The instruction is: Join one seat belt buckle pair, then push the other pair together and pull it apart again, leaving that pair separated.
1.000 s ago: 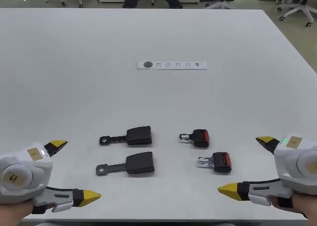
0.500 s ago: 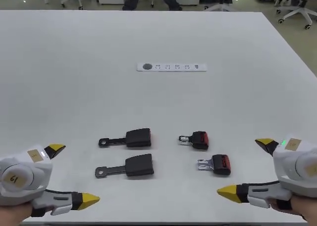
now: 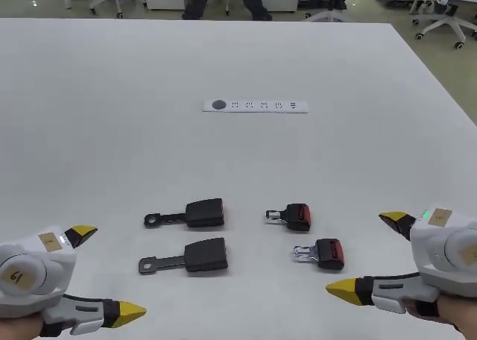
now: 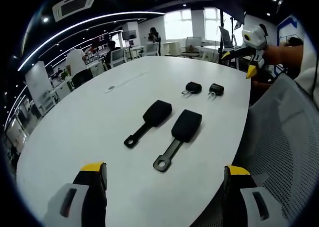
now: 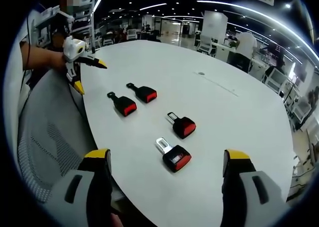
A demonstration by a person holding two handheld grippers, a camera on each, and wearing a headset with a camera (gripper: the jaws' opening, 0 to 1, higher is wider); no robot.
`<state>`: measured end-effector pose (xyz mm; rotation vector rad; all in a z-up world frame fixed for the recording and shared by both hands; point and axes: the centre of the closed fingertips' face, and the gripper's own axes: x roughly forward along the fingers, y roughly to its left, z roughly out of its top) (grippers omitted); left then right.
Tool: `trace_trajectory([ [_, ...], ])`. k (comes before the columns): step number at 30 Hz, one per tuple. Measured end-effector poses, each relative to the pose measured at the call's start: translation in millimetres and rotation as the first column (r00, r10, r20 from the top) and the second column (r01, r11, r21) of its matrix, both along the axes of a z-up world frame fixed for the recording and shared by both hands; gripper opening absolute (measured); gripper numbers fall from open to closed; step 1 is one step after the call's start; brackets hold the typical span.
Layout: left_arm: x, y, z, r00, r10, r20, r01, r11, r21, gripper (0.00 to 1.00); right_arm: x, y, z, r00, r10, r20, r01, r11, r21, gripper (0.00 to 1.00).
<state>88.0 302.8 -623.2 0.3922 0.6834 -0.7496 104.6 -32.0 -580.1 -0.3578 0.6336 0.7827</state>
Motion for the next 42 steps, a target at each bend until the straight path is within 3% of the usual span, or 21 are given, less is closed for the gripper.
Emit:
trace_trajectory([
  [6, -7.5, -13.6, 4.6, 0.999, -0.036, -0.006, 0.036, 0.999, 0.02, 0.96, 2.9, -0.9, 2.0, 0.999, 0.02, 0.027, -0.02, 1.0, -0.006, 0.85],
  [15, 4.9, -6.3, 11.8, 0.999, -0.036, 0.007, 0.036, 0.999, 0.026, 0.96, 4.5, -3.3, -3.2, 0.999, 0.031, 0.009, -0.03, 0.999, -0.016, 0.82],
  [19, 15.6, -6.5, 15.9, 0.999, -0.031, -0.012, 0.031, 0.999, 0.023, 0.9, 6.5, -5.9, -4.2, 0.999, 0.038, 0.009, -0.037, 0.999, -0.023, 0.77],
  [21, 18.1, -9.5, 17.5, 0.999, -0.045, 0.004, 0.044, 0.998, 0.033, 0.9, 6.3, -4.7, -3.9, 0.999, 0.04, 0.007, -0.04, 0.999, -0.023, 0.77],
  [35, 34.5, -34.0, 5.4, 0.994, -0.107, -0.027, 0.108, 0.993, 0.043, 0.83, 15.4, -0.9, -10.7, 0.995, 0.104, -0.007, -0.104, 0.994, -0.044, 0.69],
  [37, 38.0, -38.3, -0.5, 0.993, -0.114, -0.034, 0.115, 0.992, 0.046, 0.79, 16.2, 1.7, -14.3, 0.992, 0.126, -0.021, -0.127, 0.991, -0.049, 0.68],
  [42, 43.3, -50.5, -6.0, 0.991, -0.125, -0.042, 0.126, 0.991, 0.037, 0.81, 19.8, 6.2, -24.2, 0.984, 0.176, -0.035, -0.178, 0.981, -0.078, 0.64],
])
